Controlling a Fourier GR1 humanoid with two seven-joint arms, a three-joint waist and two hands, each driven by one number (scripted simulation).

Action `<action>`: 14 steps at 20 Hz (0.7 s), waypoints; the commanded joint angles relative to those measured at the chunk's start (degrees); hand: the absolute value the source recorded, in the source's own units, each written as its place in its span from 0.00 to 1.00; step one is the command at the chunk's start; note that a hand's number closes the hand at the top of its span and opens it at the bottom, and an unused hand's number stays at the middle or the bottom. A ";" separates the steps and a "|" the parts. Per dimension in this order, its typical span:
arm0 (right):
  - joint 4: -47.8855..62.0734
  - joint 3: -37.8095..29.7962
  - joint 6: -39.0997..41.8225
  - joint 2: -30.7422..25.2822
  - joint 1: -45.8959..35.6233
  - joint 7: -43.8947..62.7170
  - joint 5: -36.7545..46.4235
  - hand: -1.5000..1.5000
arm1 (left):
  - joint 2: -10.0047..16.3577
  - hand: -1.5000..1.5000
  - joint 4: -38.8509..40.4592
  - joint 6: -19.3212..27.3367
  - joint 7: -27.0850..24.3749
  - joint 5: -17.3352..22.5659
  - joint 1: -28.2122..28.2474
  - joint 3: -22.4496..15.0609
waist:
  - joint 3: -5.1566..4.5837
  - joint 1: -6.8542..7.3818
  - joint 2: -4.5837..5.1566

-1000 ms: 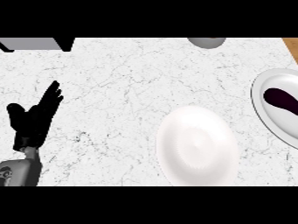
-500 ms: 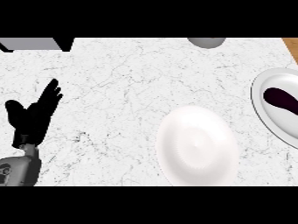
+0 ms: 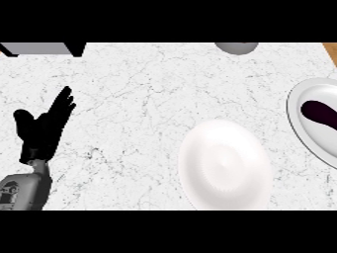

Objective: Pick the eggplant from the plate and place it in the plate

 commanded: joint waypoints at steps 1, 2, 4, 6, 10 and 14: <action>6.77 -0.36 0.89 -5.66 -1.00 -2.70 0.14 0.00 | -1.43 0.50 -4.81 -0.34 -0.84 -0.65 6.33 -1.77 | 0.01 0.48 0.01; 9.44 -0.45 1.85 -6.87 -1.02 -4.10 -0.31 0.00 | -0.97 0.50 0.64 -0.79 -3.26 -0.15 3.34 -0.08 | 0.00 0.23 0.07; 13.76 0.43 1.68 -8.45 -1.93 -8.04 1.04 0.00 | -1.80 0.50 4.30 0.55 -1.80 -1.01 -2.38 -0.36 | 0.02 0.11 0.16; 13.30 0.89 1.12 -7.44 1.13 -9.92 0.59 0.00 | -0.98 0.50 -1.92 -0.31 -1.00 -0.66 2.51 -0.26 | 0.01 0.17 0.02; 18.90 2.43 0.06 -9.95 1.03 -14.93 3.33 0.00 | 2.18 0.50 3.17 -4.05 -3.79 1.96 1.31 3.42 | 0.02 0.20 0.14; 24.93 4.01 2.31 -13.16 1.46 -18.69 4.72 0.00 | 0.61 0.50 -1.12 -1.95 -0.21 0.14 1.09 1.21 | 0.06 0.37 0.08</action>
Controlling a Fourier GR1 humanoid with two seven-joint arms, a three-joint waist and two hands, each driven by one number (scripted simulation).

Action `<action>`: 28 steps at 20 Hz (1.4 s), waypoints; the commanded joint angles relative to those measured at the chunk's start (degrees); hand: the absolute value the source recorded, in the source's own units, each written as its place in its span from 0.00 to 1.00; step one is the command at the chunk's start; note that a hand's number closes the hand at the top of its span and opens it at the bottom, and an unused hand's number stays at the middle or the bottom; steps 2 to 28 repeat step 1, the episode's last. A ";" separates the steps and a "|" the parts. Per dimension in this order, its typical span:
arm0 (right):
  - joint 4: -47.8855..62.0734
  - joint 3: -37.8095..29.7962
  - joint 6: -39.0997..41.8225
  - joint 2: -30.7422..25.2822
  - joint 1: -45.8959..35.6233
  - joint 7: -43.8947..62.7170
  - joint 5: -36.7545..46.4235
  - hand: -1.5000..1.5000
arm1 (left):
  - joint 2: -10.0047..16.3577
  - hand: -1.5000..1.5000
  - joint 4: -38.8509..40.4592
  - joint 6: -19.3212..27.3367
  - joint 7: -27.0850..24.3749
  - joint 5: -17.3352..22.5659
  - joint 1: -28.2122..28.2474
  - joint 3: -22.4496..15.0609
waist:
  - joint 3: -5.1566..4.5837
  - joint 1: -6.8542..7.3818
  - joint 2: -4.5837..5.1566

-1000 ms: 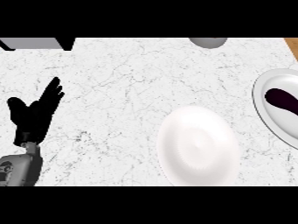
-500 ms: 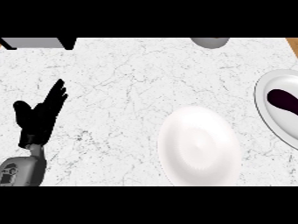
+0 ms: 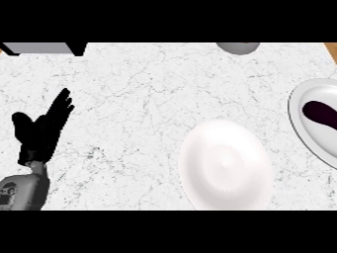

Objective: Pick the eggplant from the plate and place it in the plate

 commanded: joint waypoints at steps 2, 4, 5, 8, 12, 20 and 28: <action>4.94 2.19 -0.29 -1.59 -1.24 -3.72 1.39 0.00 | -1.48 0.50 -1.24 1.21 0.26 -0.68 1.19 -0.53 | 0.00 0.06 -0.05; 4.94 2.19 -0.29 -1.59 -1.24 -3.72 1.39 0.00 | -1.48 0.50 -1.24 1.21 0.26 -0.68 1.19 -0.53 | 0.00 0.06 -0.05; 4.94 2.19 -0.29 -1.59 -1.24 -3.72 1.39 0.00 | -1.48 0.50 -1.24 1.21 0.26 -0.68 1.19 -0.53 | 0.00 0.06 -0.05; 4.94 2.19 -0.29 -1.59 -1.24 -3.72 1.39 0.00 | -1.48 0.50 -1.24 1.21 0.26 -0.68 1.19 -0.53 | 0.00 0.06 -0.05; 4.94 2.19 -0.29 -1.59 -1.24 -3.72 1.39 0.00 | -1.48 0.50 -1.24 1.21 0.26 -0.68 1.19 -0.53 | 0.00 0.06 -0.05; 4.94 2.19 -0.29 -1.59 -1.24 -3.72 1.39 0.00 | -1.48 0.50 -1.24 1.21 0.26 -0.68 1.19 -0.53 | 0.00 0.06 -0.05; 4.94 2.19 -0.29 -1.59 -1.24 -3.72 1.39 0.00 | -1.48 0.50 -1.24 1.21 0.26 -0.68 1.19 -0.53 | 0.00 0.06 -0.05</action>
